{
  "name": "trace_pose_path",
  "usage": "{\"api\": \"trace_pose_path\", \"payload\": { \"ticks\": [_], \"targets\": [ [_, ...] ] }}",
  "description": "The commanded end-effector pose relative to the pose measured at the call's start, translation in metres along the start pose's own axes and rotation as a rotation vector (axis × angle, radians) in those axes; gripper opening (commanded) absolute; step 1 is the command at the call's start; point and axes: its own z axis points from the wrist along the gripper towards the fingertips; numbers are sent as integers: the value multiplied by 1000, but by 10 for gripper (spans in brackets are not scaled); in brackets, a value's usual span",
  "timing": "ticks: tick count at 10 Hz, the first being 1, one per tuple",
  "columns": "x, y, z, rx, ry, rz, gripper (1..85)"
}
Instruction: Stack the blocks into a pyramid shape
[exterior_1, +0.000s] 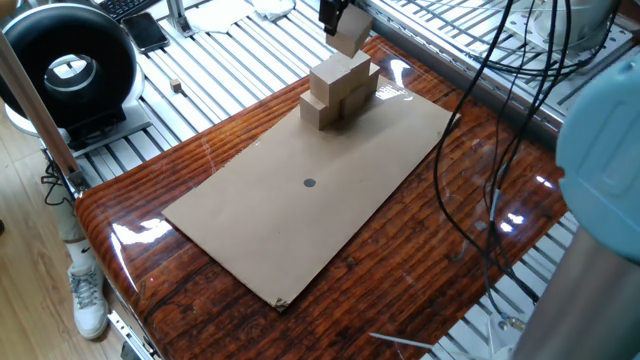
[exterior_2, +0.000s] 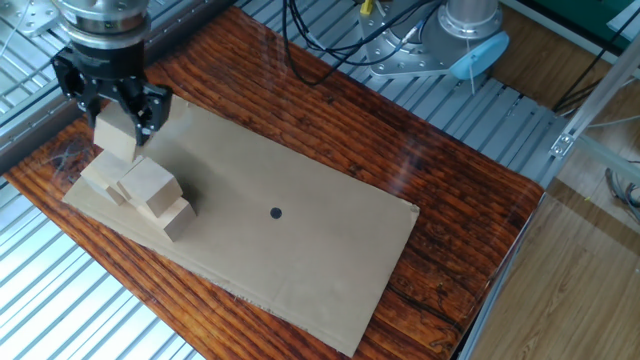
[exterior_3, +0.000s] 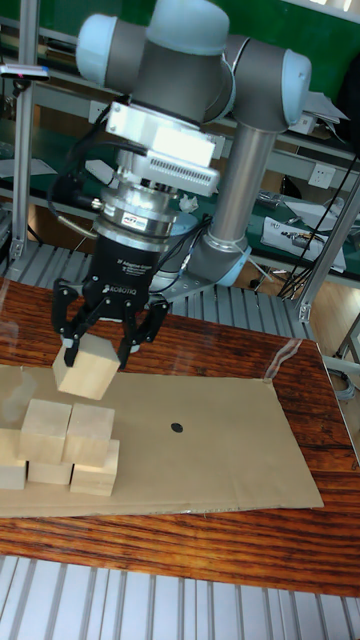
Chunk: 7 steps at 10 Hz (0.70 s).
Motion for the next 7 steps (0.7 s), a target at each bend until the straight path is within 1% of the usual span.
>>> {"api": "trace_pose_path", "payload": {
  "ticks": [1, 2, 3, 4, 7],
  "targets": [
    [-3, 3, 19, -76, -13, 112, 10],
    [-2, 0, 27, -85, -22, 120, 10],
    [-1, 0, 29, -89, -24, 130, 10],
    [-1, -2, 29, -85, -23, 134, 10],
    [-5, 1, 29, -99, -34, 155, 10]
  ]
}}
